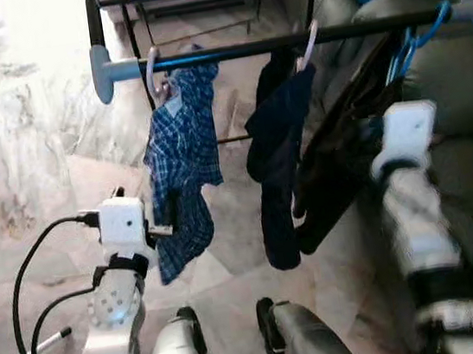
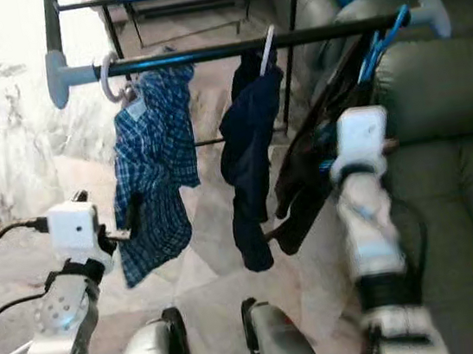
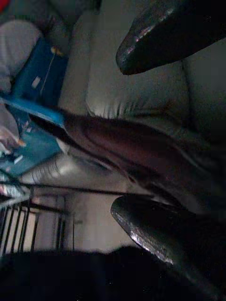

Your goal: Hang hanger

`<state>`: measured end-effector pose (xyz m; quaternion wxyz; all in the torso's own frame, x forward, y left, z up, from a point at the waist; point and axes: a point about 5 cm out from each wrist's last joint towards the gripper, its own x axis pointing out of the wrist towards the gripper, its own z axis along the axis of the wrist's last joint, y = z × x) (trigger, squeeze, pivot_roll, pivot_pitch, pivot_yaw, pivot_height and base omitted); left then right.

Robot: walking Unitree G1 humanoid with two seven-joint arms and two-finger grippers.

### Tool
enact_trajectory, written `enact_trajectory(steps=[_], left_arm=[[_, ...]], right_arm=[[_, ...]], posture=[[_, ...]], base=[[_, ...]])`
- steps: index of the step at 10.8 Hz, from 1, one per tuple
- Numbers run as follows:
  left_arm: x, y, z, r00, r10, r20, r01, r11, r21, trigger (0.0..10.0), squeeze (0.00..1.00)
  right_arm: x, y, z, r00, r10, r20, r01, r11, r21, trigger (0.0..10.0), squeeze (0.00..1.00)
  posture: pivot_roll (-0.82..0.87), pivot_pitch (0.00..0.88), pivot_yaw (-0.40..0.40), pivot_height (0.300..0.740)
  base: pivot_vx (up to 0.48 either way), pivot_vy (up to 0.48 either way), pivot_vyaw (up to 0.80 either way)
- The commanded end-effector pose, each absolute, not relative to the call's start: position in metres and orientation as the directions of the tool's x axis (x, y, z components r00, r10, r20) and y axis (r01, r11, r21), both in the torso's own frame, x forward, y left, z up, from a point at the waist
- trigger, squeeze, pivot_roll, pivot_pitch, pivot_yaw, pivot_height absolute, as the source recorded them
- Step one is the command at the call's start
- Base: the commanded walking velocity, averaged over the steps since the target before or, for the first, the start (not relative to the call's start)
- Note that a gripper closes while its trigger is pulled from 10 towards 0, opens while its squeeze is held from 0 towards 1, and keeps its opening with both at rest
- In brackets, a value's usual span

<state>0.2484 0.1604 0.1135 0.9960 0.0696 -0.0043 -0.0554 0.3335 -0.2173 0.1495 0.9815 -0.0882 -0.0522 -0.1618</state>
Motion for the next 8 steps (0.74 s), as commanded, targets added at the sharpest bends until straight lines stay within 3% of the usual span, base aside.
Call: enact_trajectory(steps=[1, 4, 5, 6, 8], left_arm=[[0.242, 0.165, 0.11, 0.993, -0.11, -0.03, 0.114, 0.981, 0.156, 10.0, 0.0], [0.239, 0.171, 0.112, 0.995, -0.098, -0.035, 0.102, 0.978, 0.179, 10.0, 0.0], [0.237, 0.171, 0.112, 0.995, -0.095, -0.038, 0.1, 0.979, 0.18, 10.0, 0.0], [0.233, 0.171, 0.11, 0.995, -0.088, -0.044, 0.095, 0.979, 0.179, 10.0, 0.0], [0.228, 0.166, 0.109, 0.995, -0.09, -0.053, 0.097, 0.981, 0.166, 10.0, 0.0]], right_arm=[[0.335, -0.225, 0.138, 0.931, -0.354, 0.086, 0.363, 0.923, -0.13, 10.0, 0.0], [0.364, -0.219, 0.122, 0.929, -0.358, -0.087, 0.351, 0.932, -0.087, 10.0, 0.0], [0.368, -0.218, 0.128, 0.931, -0.356, -0.077, 0.35, 0.933, -0.081, 8.0, 0.0], [0.376, -0.215, 0.139, 0.934, -0.355, -0.05, 0.35, 0.933, -0.083, 0.0, 0.0], [0.385, -0.212, 0.152, 0.928, -0.373, -0.006, 0.371, 0.924, -0.096, 0.0, 0.0]], posture=[[0.06, 0.346, -0.024, 0.74], [0.11, 0.367, -0.029, 0.74], [0.12, 0.368, -0.034, 0.74], [0.12, 0.368, -0.034, 0.74], [0.12, 0.366, -0.047, 0.74]], base=[[0.0, 0.0, 0.0], [0.0, 0.0, 0.0], [0.0, 0.0, 0.0], [0.0, 0.0, 0.0], [0.0, 0.0, 0.0]])
